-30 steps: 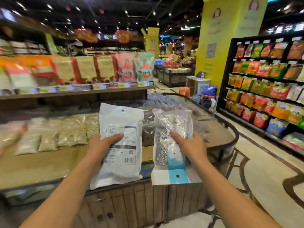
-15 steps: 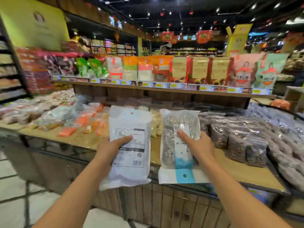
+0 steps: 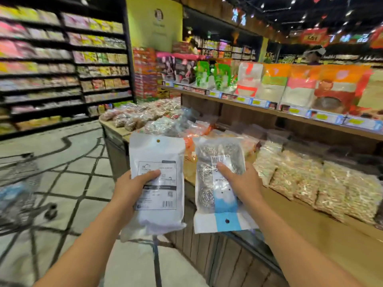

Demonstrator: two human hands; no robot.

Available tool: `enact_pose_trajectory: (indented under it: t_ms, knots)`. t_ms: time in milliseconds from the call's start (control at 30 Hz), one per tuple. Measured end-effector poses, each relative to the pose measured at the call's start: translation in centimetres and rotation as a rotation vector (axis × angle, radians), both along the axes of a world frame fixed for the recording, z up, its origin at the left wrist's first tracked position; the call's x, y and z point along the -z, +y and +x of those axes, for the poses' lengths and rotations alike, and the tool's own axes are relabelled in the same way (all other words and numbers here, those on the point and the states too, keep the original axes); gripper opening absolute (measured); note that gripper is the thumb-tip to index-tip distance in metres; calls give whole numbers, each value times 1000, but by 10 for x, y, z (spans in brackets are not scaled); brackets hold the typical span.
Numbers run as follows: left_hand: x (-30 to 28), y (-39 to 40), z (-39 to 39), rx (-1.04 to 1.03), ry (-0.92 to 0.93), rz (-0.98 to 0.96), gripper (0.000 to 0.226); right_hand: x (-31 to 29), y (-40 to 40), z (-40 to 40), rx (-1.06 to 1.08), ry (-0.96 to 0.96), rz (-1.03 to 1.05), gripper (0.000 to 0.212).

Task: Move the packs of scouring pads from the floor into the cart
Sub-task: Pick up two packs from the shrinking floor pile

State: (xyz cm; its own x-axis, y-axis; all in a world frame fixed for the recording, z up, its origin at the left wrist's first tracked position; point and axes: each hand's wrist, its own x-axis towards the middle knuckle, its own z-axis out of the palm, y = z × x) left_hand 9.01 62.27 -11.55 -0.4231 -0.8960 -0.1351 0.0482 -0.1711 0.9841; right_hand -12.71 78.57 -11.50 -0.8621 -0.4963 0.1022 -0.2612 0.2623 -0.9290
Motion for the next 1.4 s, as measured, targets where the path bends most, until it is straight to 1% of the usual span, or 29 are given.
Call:
enact_pose_trajectory:
  t_ms: [133, 300, 367, 467, 533, 633, 767, 800, 967, 1067, 1167, 1333, 1367, 1400]
  knots:
    - [-1, -60, 9, -145, -19, -1, 25, 6, -86, -8, -106, 10, 18, 108]
    - [-12, -134, 20, -286, -42, 4, 28, 2, -197, -18, -254, -10, -15, 98]
    - [-14, -162, 26, -335, -53, -2, 31, 3, -242, -16, -319, -20, -9, 100]
    - [-17, -200, 36, -384, -55, -10, 29, 1, -301, -9, -382, -22, 10, 104]
    - [-17, -223, 44, -411, -48, -17, 29, 1, -338, -2, -424, -29, 15, 102]
    - [-15, -262, 61, -468, -39, -18, 30, 2, -393, 11, -477, -30, 26, 104]
    - [-5, -323, 88, -506, -35, 8, 52, 9, -468, 35, -552, -24, 33, 109]
    - [-1, -341, 95, -518, -29, 11, 53, 11, -488, 42, -561, -17, 32, 112]
    - [10, -430, 122, -541, 14, 35, 37, 17, -581, 78, -552, 2, 47, 124]
    - [14, -481, 140, -545, 40, 62, 40, 16, -637, 95, -552, -8, 56, 119]
    - [16, -527, 157, -572, 51, 78, 48, 16, -688, 110, -545, -17, 71, 115]
    - [21, -596, 186, -624, 49, 81, 39, 17, -768, 138, -591, -39, 43, 107]
    - [22, -609, 191, -636, 43, 80, 36, 17, -783, 144, -604, -39, 43, 107]
    - [24, -624, 195, -643, 37, 78, 34, 20, -800, 149, -617, -43, 43, 112]
